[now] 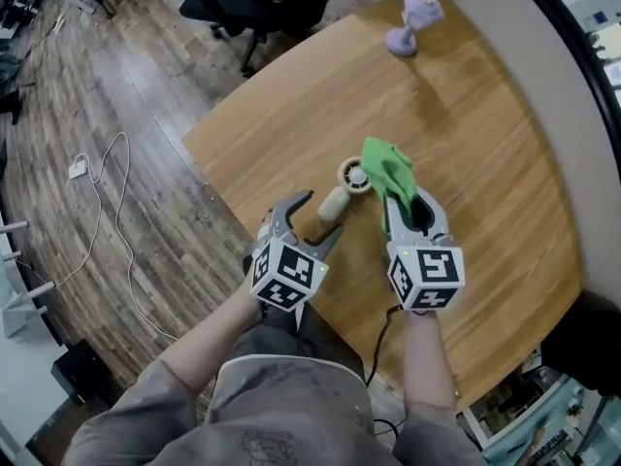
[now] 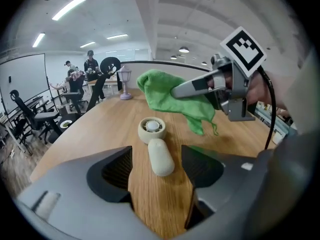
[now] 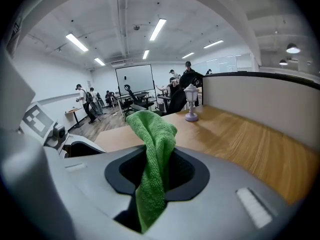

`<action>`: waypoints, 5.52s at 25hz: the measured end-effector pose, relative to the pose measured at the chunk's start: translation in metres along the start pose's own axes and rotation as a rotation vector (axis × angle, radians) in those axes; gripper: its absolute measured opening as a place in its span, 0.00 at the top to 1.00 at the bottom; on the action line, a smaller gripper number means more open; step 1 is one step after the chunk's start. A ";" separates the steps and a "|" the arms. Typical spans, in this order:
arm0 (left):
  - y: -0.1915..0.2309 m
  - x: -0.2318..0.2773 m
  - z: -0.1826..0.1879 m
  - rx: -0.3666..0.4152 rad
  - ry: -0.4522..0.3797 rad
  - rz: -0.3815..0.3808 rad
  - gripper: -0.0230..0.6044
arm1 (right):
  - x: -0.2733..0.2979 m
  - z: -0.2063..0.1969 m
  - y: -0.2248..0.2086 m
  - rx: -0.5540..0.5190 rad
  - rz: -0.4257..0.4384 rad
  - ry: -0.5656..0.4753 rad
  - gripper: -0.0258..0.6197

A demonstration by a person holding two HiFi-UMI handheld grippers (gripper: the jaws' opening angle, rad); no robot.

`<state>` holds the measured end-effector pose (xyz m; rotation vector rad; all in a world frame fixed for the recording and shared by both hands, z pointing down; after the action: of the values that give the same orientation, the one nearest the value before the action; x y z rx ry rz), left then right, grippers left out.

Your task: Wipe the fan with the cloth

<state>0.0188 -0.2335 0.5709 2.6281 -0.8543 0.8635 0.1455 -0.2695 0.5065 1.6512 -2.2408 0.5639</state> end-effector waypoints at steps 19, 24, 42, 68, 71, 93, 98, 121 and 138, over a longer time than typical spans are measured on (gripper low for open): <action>0.006 0.032 -0.040 0.017 0.021 -0.060 0.69 | 0.047 -0.046 -0.001 -0.120 -0.039 0.072 0.81; 0.005 0.032 -0.041 0.020 0.019 -0.057 0.69 | 0.044 -0.045 0.028 -0.126 0.050 0.062 0.81; 0.004 0.032 -0.042 0.051 0.015 -0.072 0.69 | 0.038 -0.059 0.059 -0.101 0.170 0.133 0.81; 0.004 0.033 -0.042 -0.021 0.041 -0.141 0.69 | 0.032 -0.081 0.095 -0.279 0.322 0.265 0.81; 0.003 0.033 -0.042 -0.005 0.041 -0.152 0.69 | 0.036 -0.073 0.081 -0.328 0.282 0.268 0.81; 0.004 0.032 -0.045 -0.025 0.069 -0.183 0.69 | 0.042 -0.063 0.069 -0.210 0.136 0.155 0.81; 0.003 0.034 -0.046 -0.024 0.075 -0.190 0.69 | 0.036 -0.082 0.088 -0.239 0.342 0.282 0.81; 0.025 -0.003 -0.028 -0.080 0.038 -0.146 0.46 | -0.018 0.010 -0.012 -0.037 -0.130 0.145 0.81; 0.046 -0.189 0.214 0.132 -0.498 -0.018 0.71 | -0.169 0.201 0.069 -0.162 -0.038 -0.349 0.81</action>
<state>-0.0337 -0.2680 0.2886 3.0178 -0.9040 0.2600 0.1272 -0.2062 0.2431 1.8159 -2.4085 0.0823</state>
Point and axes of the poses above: the fingertips, and each gripper's own axes: x forward along the fingers, y to its left, z out of its top, the point moved 2 cm from there along -x, backward along the fingers, and after that the axes turned 6 degrees about -y, right-handed, at the moved point
